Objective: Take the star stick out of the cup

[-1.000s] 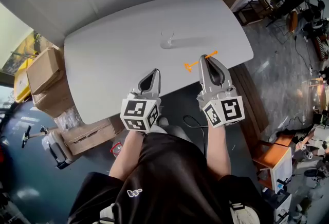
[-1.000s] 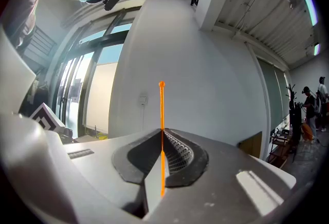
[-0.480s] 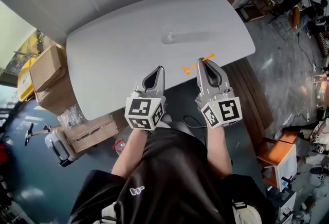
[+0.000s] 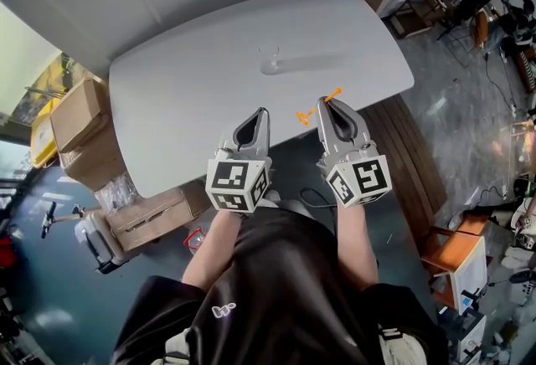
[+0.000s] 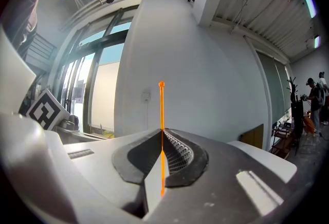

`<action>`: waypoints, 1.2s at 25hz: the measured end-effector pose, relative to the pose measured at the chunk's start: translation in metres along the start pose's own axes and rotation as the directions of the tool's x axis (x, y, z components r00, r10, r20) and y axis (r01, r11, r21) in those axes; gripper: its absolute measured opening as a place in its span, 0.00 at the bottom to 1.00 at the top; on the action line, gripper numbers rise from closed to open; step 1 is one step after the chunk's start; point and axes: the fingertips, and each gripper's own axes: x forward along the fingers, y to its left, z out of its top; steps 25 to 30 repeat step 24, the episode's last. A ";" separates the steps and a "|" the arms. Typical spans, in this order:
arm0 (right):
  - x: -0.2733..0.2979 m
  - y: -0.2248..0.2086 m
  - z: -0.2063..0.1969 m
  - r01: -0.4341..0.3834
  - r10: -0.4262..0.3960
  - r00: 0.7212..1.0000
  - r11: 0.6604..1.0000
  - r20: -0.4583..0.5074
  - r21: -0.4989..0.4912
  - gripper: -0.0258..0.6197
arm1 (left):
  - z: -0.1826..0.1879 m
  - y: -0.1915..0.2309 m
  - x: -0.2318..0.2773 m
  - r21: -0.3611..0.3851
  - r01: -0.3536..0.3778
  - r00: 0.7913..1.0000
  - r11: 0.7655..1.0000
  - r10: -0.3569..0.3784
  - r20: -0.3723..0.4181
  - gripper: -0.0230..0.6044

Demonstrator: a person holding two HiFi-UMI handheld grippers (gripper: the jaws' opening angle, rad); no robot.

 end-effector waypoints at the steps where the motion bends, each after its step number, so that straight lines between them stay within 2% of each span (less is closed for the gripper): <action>1: 0.000 0.001 -0.001 -0.002 0.002 1.000 1.000 0.000 0.000 0.06 | 0.000 0.000 0.000 0.002 0.000 1.000 1.000 0.000 0.000 0.04; 30: -0.005 0.009 -0.010 -0.041 0.041 0.999 0.999 0.002 0.029 0.06 | -0.002 -0.009 -0.005 0.019 -0.015 1.000 1.000 0.015 -0.004 0.04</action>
